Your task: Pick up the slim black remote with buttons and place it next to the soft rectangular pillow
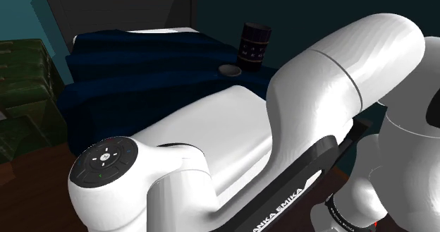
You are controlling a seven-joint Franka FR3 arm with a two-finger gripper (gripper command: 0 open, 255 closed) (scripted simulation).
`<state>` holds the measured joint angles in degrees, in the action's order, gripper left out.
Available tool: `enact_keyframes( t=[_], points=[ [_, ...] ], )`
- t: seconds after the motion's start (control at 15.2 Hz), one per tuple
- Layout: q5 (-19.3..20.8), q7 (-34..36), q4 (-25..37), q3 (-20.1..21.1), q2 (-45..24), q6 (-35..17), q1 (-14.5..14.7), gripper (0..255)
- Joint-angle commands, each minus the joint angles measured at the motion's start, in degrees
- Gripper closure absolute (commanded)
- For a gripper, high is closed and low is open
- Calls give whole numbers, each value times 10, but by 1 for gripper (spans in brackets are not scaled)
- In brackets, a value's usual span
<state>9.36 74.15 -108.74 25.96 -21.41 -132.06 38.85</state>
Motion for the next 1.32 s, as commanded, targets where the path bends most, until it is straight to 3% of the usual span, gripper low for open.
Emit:
enact_keyframes(
  t=[0.0,0.33,0.4,0.73,0.99,1.25],
  points=[
    [1,0,-1,-1,-1,-2,0,255],
    [1,1,-1,-1,-1,-2,0,255],
    [1,0,-1,-1,-1,-1,0,0],
    [1,1,-1,-1,-1,-2,0,0],
    [-25,-16,16,11,42,56,-12,0],
    [-25,-16,16,10,42,56,-12,0]
  ],
)
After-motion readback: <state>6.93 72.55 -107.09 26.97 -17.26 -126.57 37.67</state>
